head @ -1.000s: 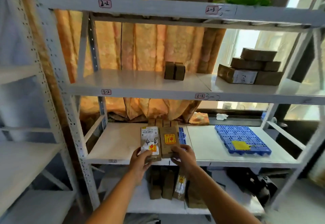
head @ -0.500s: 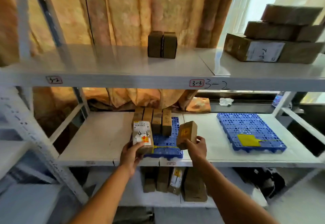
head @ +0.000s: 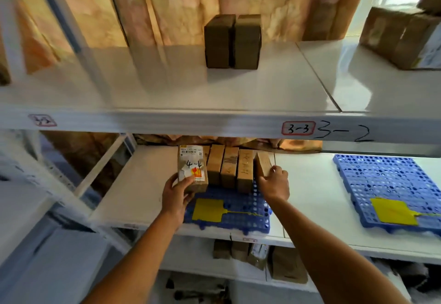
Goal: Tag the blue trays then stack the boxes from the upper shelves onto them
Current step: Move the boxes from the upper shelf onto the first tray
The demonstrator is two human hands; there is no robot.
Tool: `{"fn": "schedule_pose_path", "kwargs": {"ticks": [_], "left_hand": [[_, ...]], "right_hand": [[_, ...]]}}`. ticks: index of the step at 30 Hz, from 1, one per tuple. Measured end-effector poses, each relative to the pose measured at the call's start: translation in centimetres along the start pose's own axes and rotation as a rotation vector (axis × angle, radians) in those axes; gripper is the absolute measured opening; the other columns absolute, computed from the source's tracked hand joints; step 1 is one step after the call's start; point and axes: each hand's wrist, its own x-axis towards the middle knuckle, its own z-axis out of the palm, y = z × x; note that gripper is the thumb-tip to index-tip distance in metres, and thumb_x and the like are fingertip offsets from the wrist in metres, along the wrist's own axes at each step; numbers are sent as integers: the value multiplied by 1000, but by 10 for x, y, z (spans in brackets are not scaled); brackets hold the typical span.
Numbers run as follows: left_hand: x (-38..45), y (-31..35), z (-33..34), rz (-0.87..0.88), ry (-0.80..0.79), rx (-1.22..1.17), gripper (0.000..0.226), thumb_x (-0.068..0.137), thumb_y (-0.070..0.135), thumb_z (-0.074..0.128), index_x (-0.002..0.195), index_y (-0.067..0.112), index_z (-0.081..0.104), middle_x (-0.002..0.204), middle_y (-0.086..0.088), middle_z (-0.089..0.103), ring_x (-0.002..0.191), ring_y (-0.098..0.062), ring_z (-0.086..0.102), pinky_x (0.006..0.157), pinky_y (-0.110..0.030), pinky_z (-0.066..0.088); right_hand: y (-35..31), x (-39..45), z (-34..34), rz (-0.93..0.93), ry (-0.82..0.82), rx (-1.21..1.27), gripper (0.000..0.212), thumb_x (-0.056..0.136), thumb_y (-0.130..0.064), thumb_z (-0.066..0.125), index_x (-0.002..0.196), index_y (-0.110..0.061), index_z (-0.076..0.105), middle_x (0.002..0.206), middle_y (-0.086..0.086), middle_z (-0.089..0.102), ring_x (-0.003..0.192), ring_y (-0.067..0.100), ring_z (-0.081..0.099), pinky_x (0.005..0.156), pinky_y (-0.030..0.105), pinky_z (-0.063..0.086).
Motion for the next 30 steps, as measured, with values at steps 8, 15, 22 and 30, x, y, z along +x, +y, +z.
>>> {"fn": "schedule_pose_path", "kwargs": {"ticks": [8, 15, 22, 30], "left_hand": [[8, 0, -30, -66, -77, 20, 39, 85, 15, 75, 121, 26, 67, 112, -7, 76, 105, -26, 68, 78, -35, 54], [17, -11, -44, -118, -113, 45, 42, 80, 20, 78, 121, 27, 70, 110, -6, 77, 110, -29, 66, 79, -36, 54], [21, -12, -53, -225, -248, 155, 51, 67, 30, 82, 118, 29, 73, 114, -9, 76, 105, -28, 67, 77, -35, 54], [32, -11, -47, -99, -243, 452, 65, 59, 14, 86, 117, 24, 59, 115, -10, 70, 97, -27, 74, 81, -47, 63]], "right_hand": [[2, -2, 19, 33, -78, 275, 47, 102, -36, 53, 143, -13, 49, 135, 14, 63, 107, 26, 64, 93, 43, 53], [19, 0, 17, -242, -213, -117, 101, 81, -30, 86, 162, -24, 25, 169, 6, 17, 151, 34, 26, 116, 54, 39], [16, 15, 35, -227, -158, -84, 84, 83, -12, 81, 153, -21, 35, 156, 10, 37, 134, 36, 51, 101, 45, 53], [17, -2, 24, -531, 98, -213, 73, 89, -40, 69, 152, -17, 38, 152, 11, 44, 135, 32, 44, 106, 51, 49]]}}
